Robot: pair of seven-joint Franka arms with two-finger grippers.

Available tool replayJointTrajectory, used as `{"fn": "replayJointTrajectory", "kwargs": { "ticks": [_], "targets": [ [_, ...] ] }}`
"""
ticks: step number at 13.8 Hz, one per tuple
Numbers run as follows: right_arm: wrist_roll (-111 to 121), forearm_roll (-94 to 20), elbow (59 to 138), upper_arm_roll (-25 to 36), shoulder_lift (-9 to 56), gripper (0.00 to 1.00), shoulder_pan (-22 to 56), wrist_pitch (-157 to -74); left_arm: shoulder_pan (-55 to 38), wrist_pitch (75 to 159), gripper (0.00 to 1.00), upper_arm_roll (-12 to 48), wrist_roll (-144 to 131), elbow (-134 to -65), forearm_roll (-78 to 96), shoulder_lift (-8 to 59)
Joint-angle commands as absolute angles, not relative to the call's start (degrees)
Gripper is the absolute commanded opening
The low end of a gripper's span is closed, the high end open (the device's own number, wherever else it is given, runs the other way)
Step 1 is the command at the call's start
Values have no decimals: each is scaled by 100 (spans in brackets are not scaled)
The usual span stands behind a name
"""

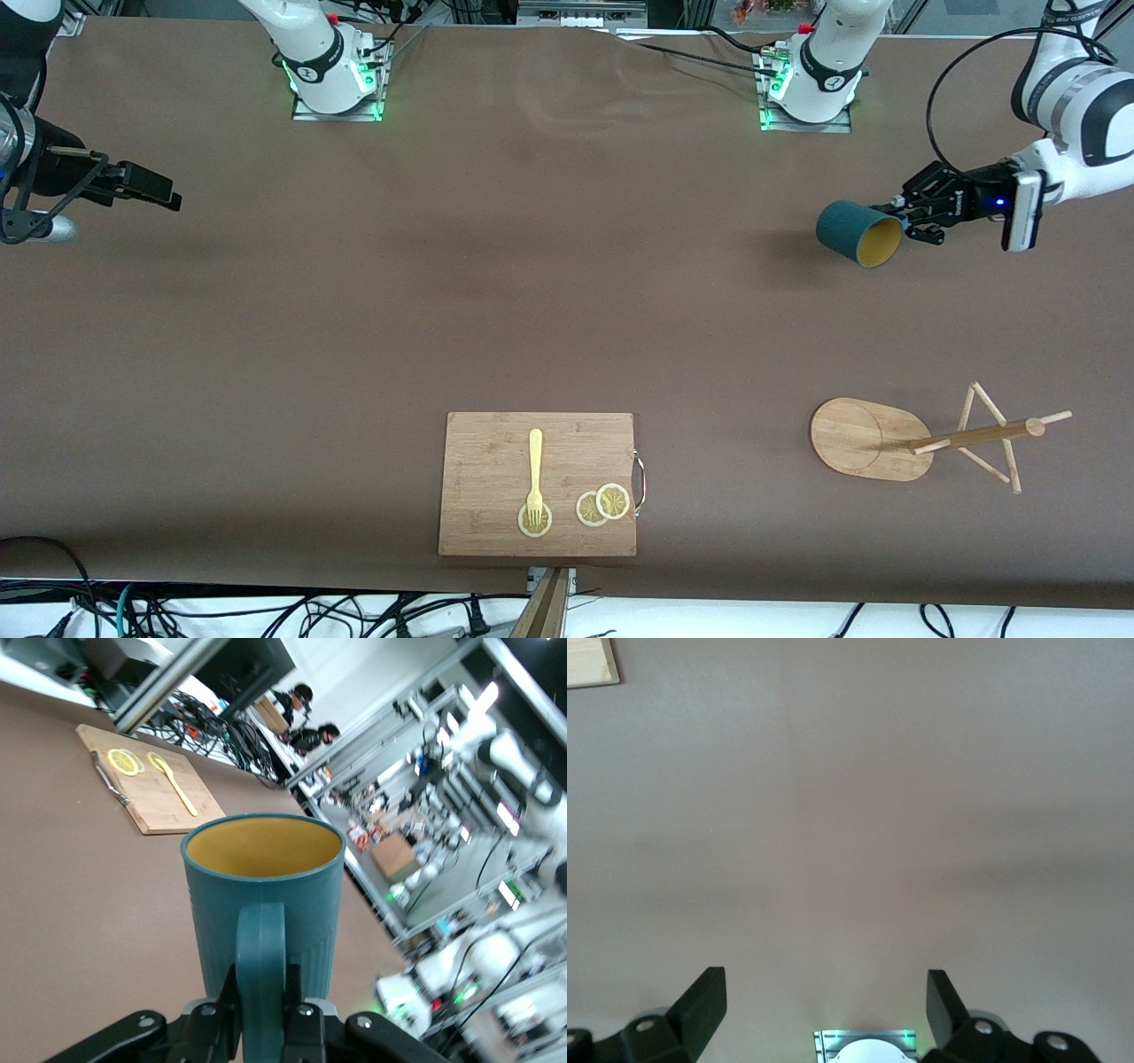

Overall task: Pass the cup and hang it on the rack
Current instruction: 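Tilt the mug and lower it onto a rack peg with the left gripper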

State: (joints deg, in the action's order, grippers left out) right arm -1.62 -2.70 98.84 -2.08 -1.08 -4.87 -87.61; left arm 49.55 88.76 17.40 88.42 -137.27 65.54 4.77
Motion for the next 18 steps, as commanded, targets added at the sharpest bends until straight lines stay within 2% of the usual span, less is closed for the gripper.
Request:
{"fn": "replayJointTrajectory", "kwargs": {
  "ticks": [1, 8, 14, 18],
  "targets": [
    [-114, -360, 9853, -220, -158, 100, -483, -8631, 5193, 8465, 0, 1775, 7896, -12957, 6416, 1088],
    [-141, -404, 9853, -229, -158, 100, -475, -8631, 5476, 8490, 0, 1784, 5734, -11480, 6669, 2134],
    [-132, -404, 9861, -220, -158, 100, -466, -8613, 5388, 8771, 0, 1898, 4827, -11391, 7382, 2531],
    [-123, -404, 9861, -220, -158, 100, -457, -8613, 5317, 8938, 0, 2100, 4606, -11356, 7488, 2558]
  ]
}}
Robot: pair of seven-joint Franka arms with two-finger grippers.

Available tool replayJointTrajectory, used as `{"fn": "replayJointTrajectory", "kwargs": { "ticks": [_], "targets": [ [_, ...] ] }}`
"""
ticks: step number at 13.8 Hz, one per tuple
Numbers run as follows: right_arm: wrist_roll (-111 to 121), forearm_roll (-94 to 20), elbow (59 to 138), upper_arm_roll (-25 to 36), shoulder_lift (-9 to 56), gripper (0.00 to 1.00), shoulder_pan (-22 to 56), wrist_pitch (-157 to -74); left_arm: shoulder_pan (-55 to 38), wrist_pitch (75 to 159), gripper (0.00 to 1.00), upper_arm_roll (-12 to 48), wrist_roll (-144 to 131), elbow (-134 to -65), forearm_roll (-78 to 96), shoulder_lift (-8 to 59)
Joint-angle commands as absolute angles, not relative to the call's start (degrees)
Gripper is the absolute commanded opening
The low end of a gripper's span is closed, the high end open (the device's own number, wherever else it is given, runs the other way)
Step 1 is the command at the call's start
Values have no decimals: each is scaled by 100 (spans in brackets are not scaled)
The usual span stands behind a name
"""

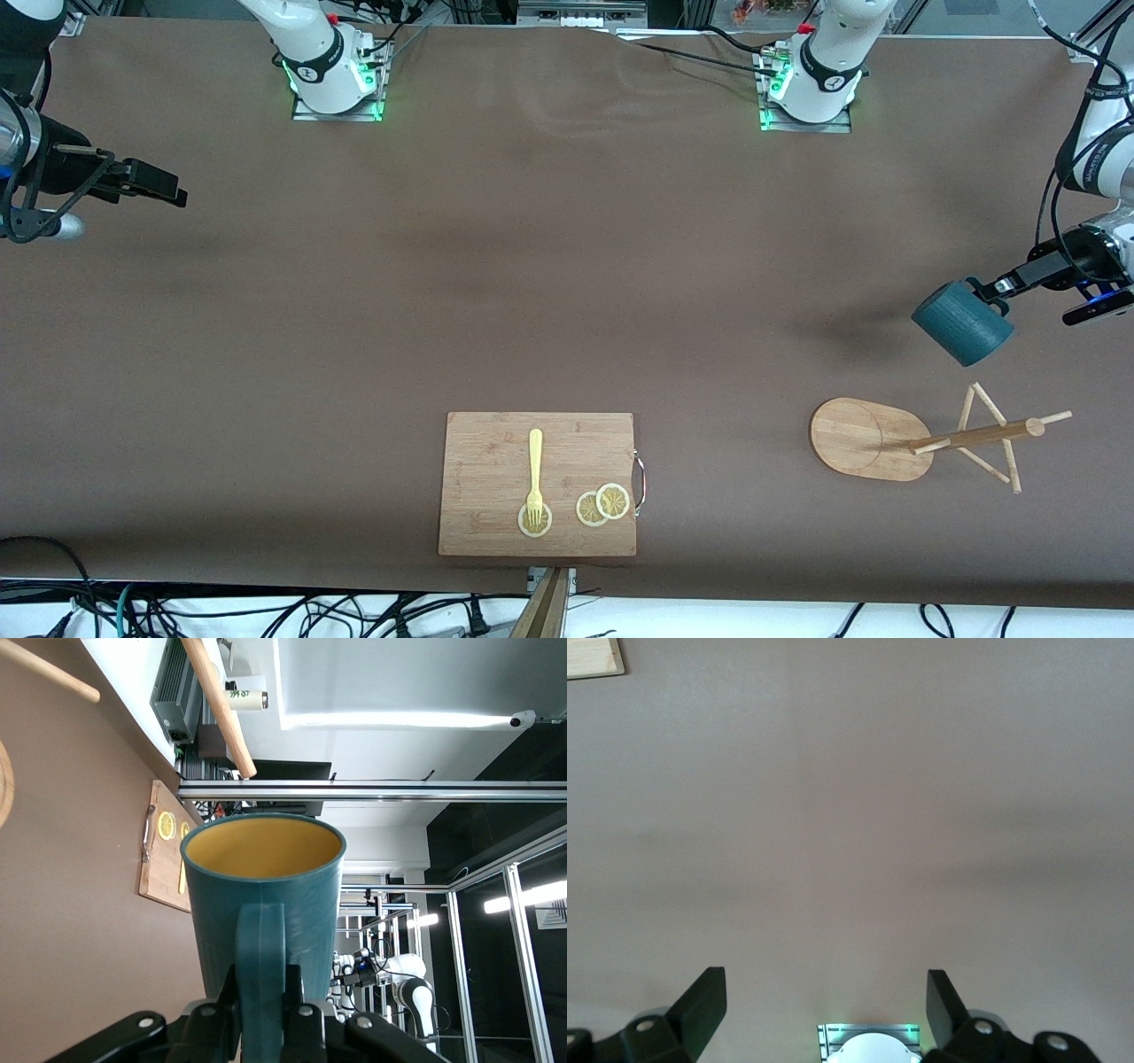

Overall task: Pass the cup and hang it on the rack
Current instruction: 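Tilt the mug and lower it onto a rack peg with the left gripper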

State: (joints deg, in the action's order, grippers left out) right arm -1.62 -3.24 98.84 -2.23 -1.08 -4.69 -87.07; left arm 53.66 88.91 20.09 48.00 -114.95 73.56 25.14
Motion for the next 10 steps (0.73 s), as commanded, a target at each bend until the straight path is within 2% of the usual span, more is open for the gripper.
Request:
{"fn": "replayJointTrajectory", "kwargs": {
  "ticks": [1, 10],
  "targets": [
    [-123, -404, 9861, -220, -158, 100, -457, -8613, 5317, 8938, 0, 2135, 4588, -11312, 7497, 2575],
    [-114, -404, 9861, -229, -158, 100, -457, -8622, 5309, 8938, 0, 2302, 3402, -10469, 7497, 3348]
  ]
}}
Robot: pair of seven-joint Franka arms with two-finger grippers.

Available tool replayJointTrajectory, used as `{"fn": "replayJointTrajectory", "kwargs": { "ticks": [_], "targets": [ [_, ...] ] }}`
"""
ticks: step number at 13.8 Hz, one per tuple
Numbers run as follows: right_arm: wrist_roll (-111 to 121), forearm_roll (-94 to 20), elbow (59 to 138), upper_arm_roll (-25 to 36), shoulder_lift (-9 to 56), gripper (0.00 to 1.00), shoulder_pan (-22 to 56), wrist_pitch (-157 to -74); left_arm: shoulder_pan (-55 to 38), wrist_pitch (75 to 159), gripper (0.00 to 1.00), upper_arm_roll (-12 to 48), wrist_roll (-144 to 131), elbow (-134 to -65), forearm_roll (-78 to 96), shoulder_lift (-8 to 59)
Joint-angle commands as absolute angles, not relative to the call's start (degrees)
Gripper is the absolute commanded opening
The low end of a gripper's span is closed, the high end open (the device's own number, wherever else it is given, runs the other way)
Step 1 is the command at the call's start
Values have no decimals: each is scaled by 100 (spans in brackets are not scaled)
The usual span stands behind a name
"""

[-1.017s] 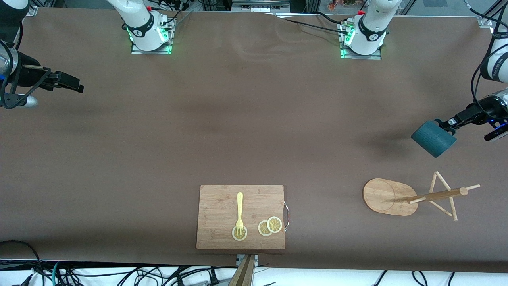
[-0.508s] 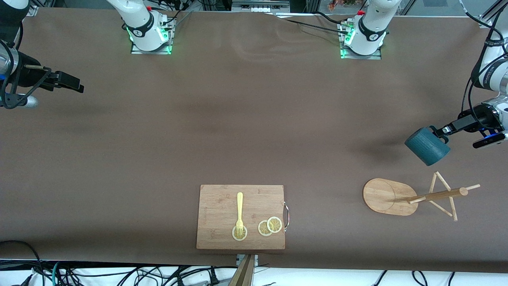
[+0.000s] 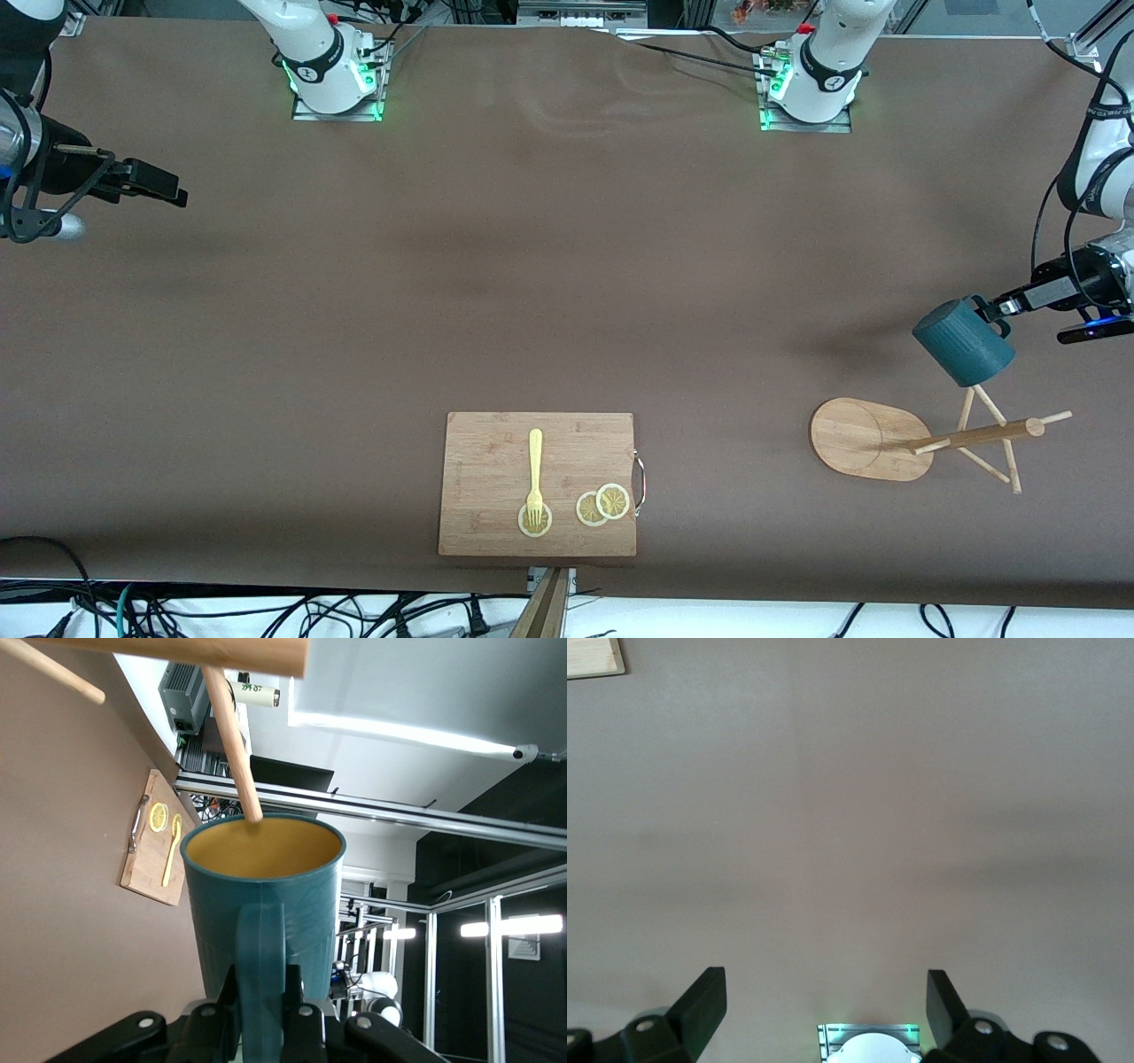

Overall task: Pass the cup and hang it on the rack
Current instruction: 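Tilt the mug and lower it onto a rack peg with the left gripper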

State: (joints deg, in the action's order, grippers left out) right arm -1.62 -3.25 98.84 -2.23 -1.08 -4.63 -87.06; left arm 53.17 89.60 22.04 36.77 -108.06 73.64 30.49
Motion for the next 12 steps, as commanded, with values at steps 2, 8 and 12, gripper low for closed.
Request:
{"fn": "replayJointTrajectory", "kwargs": {
  "ticks": [2, 8, 12],
  "targets": [
    [-114, -404, 9861, -220, -149, 100, -466, -8622, 5317, 8938, 0, 2311, 3349, -10328, 7488, 3524],
    [-106, -404, 9870, -220, -149, 100, -466, -8622, 5353, 8938, 0, 2320, 3067, -9897, 7479, 3946],
    [-114, -413, 9870, -220, -149, 100, -457, -8622, 5353, 8938, 0, 2312, 3050, -9835, 7479, 4017]
  ]
}}
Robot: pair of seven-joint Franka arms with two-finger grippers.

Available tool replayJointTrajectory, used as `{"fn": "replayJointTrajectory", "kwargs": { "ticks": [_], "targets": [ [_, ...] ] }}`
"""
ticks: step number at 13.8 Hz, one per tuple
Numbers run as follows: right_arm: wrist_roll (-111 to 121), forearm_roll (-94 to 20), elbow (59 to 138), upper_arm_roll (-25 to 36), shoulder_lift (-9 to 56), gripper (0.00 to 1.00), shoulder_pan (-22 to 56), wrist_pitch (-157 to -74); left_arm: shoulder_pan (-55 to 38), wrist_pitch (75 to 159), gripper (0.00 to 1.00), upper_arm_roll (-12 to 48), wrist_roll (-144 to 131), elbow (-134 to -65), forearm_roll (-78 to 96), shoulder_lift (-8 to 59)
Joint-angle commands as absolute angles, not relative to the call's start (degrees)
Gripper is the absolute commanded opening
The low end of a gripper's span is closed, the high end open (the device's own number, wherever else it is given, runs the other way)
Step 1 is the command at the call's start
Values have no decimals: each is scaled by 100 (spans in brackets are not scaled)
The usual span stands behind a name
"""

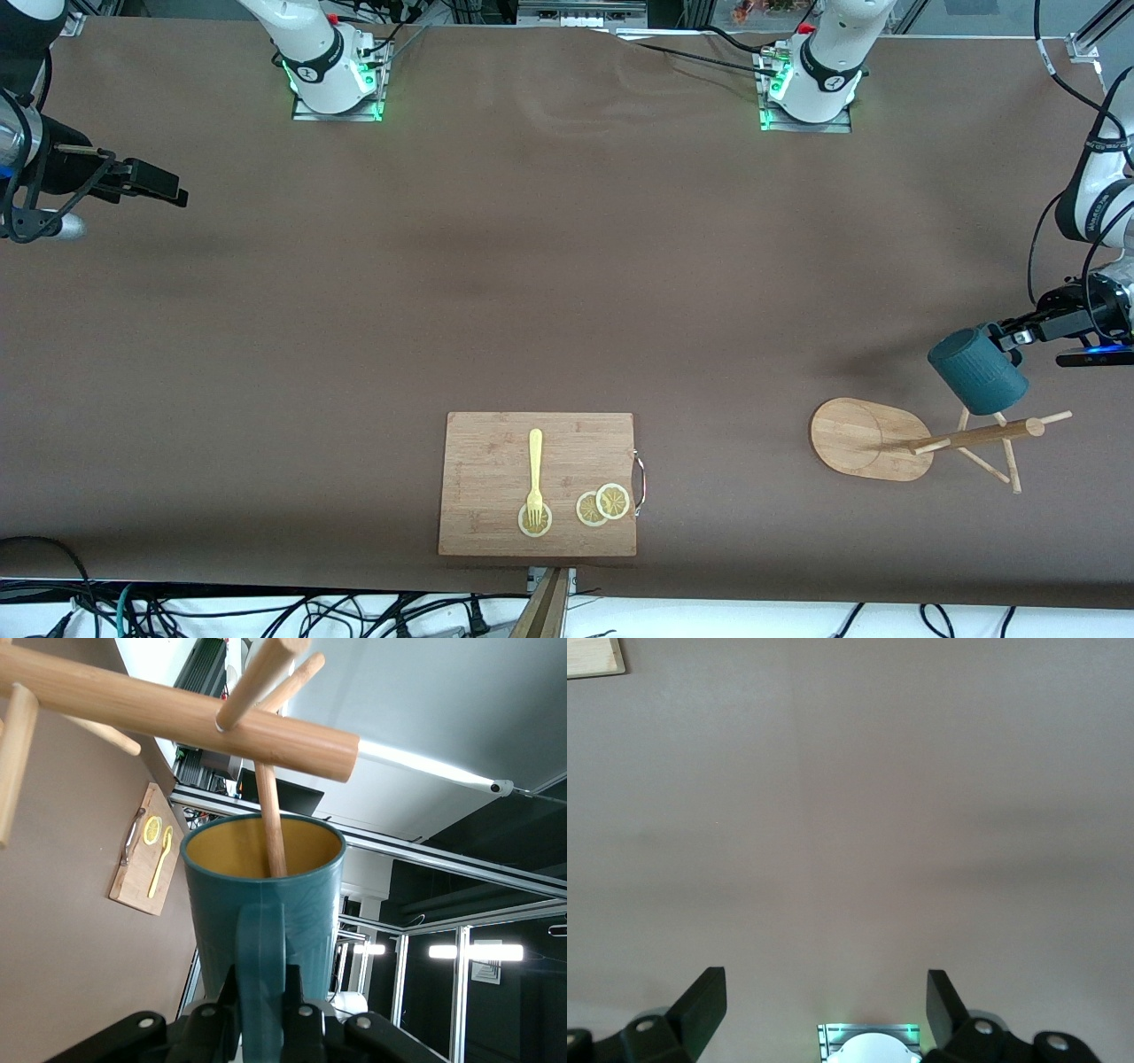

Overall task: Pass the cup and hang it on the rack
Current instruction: 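Tilt the mug and lower it onto a rack peg with the left gripper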

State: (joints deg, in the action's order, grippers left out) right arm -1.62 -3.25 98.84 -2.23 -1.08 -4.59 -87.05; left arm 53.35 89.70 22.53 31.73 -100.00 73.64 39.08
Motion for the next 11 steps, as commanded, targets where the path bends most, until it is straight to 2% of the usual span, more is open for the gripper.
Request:
{"fn": "replayJointTrajectory", "kwargs": {
  "ticks": [1, 8, 9, 10, 11],
  "targets": [
    [-106, -413, 9870, -220, -149, 100, -466, -8622, 5353, 8938, 0, 2312, 3059, -9835, 7479, 4078],
    [-105, -413, 9870, -220, -149, 100, -466, -8622, 5379, 8938, 0, 2311, 3094, -9624, 7471, 4315],
    [-105, -413, 9879, -220, -149, 100, -466, -8622, 5379, 8938, 22, 2303, 3111, -9598, 7471, 4315],
    [-105, -413, 9879, -220, -149, 100, -466, -8622, 5379, 8938, 98, 2303, 3181, -9606, 7479, 4315],
    [-105, -413, 9879, -220, -149, 100, -466, -8622, 5388, 8947, 100, 2303, 3260, -9598, 7479, 4333]
  ]
}}
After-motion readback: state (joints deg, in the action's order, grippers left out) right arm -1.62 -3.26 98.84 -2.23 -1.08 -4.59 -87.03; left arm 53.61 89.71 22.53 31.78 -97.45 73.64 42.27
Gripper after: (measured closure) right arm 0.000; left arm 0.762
